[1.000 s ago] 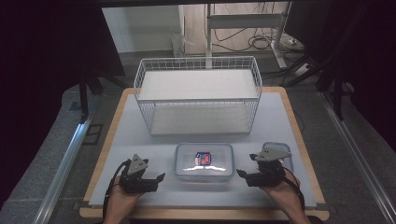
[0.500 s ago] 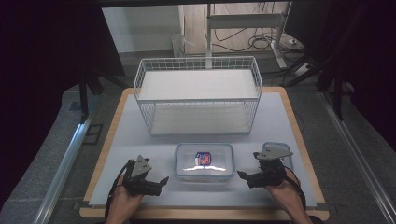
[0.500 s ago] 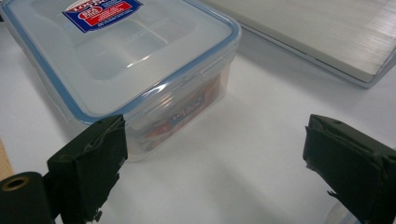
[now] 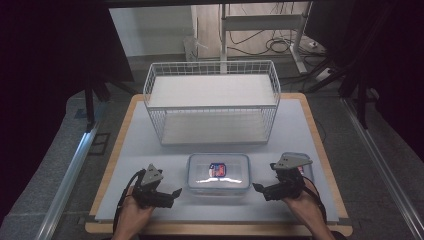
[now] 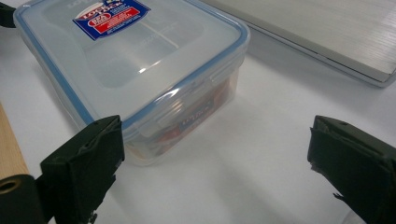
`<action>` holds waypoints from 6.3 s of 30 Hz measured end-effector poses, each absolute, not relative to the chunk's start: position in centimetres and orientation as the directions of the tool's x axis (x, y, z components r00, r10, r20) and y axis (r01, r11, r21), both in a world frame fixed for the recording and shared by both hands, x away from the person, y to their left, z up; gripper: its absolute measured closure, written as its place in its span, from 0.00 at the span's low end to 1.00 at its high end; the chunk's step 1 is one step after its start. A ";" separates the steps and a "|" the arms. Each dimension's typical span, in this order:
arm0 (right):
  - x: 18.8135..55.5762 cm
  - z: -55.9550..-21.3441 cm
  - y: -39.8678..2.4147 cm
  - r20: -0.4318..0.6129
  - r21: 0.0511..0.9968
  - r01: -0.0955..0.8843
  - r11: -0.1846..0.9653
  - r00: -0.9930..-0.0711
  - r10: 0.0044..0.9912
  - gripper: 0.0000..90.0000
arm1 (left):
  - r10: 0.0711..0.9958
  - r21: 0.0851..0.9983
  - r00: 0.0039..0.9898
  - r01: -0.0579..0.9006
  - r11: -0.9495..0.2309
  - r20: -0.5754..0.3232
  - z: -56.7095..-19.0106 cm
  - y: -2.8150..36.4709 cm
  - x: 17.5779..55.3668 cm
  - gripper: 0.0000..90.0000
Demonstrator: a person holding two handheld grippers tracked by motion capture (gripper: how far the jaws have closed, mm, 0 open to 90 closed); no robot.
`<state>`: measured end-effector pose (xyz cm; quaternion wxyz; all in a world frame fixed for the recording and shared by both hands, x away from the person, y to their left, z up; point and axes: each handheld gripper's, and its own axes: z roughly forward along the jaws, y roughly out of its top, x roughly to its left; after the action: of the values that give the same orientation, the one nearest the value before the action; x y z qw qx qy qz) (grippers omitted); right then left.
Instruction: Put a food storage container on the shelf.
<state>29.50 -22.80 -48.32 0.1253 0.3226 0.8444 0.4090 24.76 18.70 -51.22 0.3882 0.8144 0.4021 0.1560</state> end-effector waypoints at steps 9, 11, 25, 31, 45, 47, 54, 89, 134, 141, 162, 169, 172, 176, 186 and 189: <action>30.0 -47.7 -22.3 0.107 0.754 0.483 0.444 -0.758 0.643 0.02 | 0.754 0.739 0.645 0.567 -0.364 -0.124 -49.7 17.9 26.0 0.01; 30.3 -47.6 -22.0 0.132 0.743 0.504 0.439 -0.754 0.643 0.01 | 0.740 0.736 0.652 0.582 -0.346 -0.167 -49.6 17.5 26.5 0.01; 31.8 -48.2 -20.3 0.249 0.672 0.587 0.451 -0.753 0.608 0.12 | 0.634 0.694 0.665 0.669 -0.268 -0.396 -50.4 17.0 30.0 0.09; 33.2 -49.1 -19.5 0.384 0.625 0.664 0.410 -0.719 0.579 0.11 | 0.582 0.660 0.668 0.699 -0.277 -0.463 -51.3 15.7 31.4 0.08; 33.0 -48.8 -20.0 0.469 0.611 0.709 0.352 -0.683 0.560 0.34 | 0.583 0.678 0.654 0.700 -0.224 -0.483 -51.2 16.1 29.6 0.22; 32.7 -48.6 -20.2 0.464 0.626 0.700 0.343 -0.688 0.558 0.38 | 0.573 0.691 0.652 0.697 -0.194 -0.497 -51.2 16.8 29.0 0.29; 31.7 -48.4 -21.0 0.481 0.653 0.695 0.301 -0.688 0.543 0.52 | 0.547 0.700 0.642 0.701 -0.135 -0.537 -51.2 17.9 28.0 0.48; 31.0 -48.6 -21.4 0.550 0.652 0.729 0.207 -0.643 0.532 0.61 | 0.545 0.688 0.587 0.726 -0.025 -0.599 -50.7 18.7 27.7 0.57; 36.8 -35.6 -20.0 0.426 0.820 0.558 0.124 -0.742 0.518 0.61 | 0.577 0.813 0.666 0.582 -0.004 -0.473 -36.6 20.0 34.2 0.56; 38.5 -33.7 -19.7 0.426 0.831 0.547 0.097 -0.739 0.521 0.61 | 0.586 0.823 0.668 0.568 -0.003 -0.459 -34.4 20.3 36.0 0.56; 44.0 -30.4 -19.0 0.461 0.825 0.565 0.035 -0.707 0.537 0.61 | 0.606 0.815 0.636 0.578 0.037 -0.479 -31.5 20.5 41.2 0.54; 45.7 -30.2 -18.8 0.486 0.812 0.583 0.015 -0.690 0.536 0.61 | 0.614 0.804 0.617 0.592 0.051 -0.493 -31.0 20.6 42.6 0.54; 46.2 -30.2 -18.7 0.499 0.802 0.597 0.010 -0.679 0.539 0.61 | 0.615 0.799 0.611 0.599 0.053 -0.499 -31.1 20.7 43.0 0.54; 46.7 -30.5 -18.6 0.504 0.796 0.605 0.008 -0.671 0.543 0.61 | 0.607 0.788 0.600 0.612 0.072 -0.521 -31.6 20.9 43.7 0.54; 47.4 -30.4 -18.2 0.505 0.788 0.615 0.017 -0.662 0.554 0.59 | 0.608 0.779 0.583 0.621 0.094 -0.538 -31.6 21.1 44.1 0.55; 47.7 -30.5 -18.0 0.499 0.790 0.613 0.015 -0.657 0.565 0.57 | 0.609 0.775 0.577 0.623 0.103 -0.544 -31.7 21.1 44.3 0.54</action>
<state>47.70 -18.00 -30.47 -0.0210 0.4136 0.7120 0.5670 44.29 21.07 -31.74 0.5829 0.6697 0.4601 -0.0059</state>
